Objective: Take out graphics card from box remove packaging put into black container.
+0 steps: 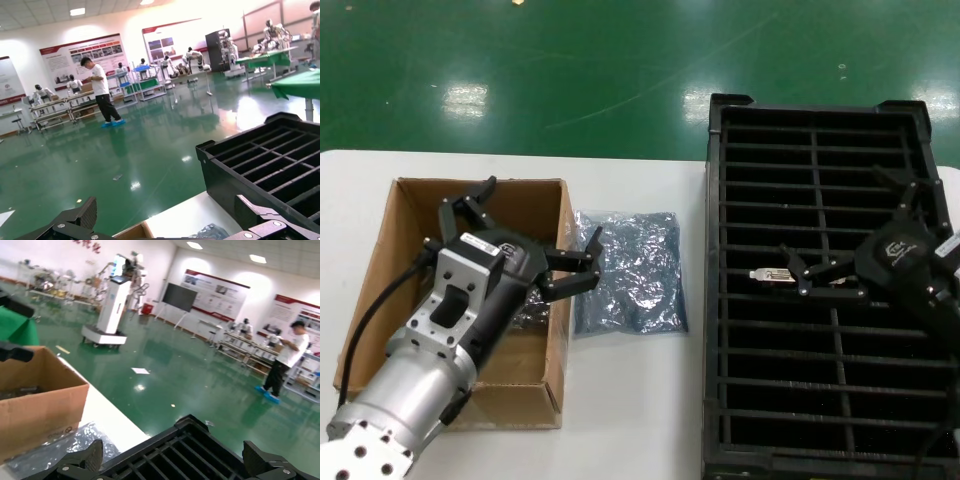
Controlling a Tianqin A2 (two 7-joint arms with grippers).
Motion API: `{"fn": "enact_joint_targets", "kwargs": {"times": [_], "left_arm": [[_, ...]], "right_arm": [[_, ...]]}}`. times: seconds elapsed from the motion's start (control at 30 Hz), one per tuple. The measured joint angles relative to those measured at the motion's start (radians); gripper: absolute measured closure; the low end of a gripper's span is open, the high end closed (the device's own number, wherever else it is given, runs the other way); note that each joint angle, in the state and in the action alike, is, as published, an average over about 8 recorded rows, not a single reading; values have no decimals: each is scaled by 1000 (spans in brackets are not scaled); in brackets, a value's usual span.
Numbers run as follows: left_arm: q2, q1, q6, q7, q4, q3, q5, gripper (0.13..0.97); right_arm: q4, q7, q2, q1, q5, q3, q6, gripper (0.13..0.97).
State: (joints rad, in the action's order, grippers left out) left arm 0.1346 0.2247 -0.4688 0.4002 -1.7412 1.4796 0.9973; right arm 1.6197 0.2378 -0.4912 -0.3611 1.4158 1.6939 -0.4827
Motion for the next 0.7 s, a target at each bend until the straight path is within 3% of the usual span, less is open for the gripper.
{"fn": "enact_joint_targets", "kwargs": {"times": [0.7], "left_arm": [[83, -113, 236, -201, 71, 61, 404, 132]], "right_arm": [[-10, -120, 96, 182, 193, -47, 243, 129]]}}
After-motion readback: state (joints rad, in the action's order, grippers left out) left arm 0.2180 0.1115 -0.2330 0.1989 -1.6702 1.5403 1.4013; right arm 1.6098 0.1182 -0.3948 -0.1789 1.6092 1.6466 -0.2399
